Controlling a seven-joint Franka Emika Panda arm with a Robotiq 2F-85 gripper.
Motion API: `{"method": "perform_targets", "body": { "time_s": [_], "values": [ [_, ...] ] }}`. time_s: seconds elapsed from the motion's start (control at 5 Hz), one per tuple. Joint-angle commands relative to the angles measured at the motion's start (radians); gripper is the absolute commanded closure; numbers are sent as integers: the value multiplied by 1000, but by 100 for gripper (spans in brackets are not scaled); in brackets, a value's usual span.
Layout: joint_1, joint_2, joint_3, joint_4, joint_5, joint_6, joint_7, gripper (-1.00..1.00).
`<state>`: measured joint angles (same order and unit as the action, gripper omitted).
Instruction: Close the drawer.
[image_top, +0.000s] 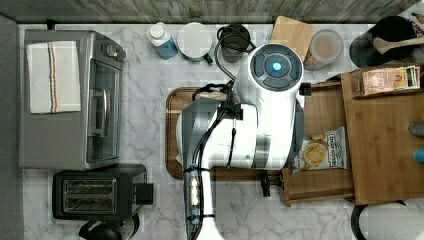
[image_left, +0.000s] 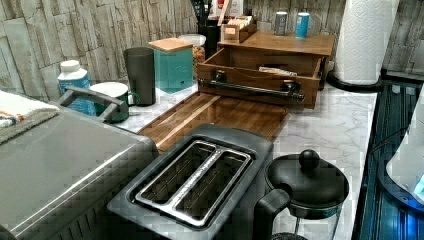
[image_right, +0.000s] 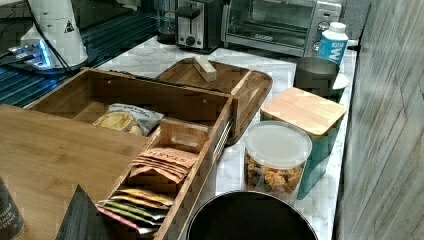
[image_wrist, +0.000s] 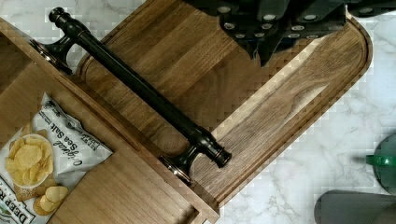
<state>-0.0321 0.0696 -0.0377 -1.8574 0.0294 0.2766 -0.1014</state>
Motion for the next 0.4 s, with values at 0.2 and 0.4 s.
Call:
{"method": "perform_targets", "body": {
  "time_s": [0.2, 0.4],
  "values": [
    [-1, 0, 1, -11, 4, 0, 0, 100],
    [32, -85, 38, -207, -20, 176, -122, 100]
  ]
}}
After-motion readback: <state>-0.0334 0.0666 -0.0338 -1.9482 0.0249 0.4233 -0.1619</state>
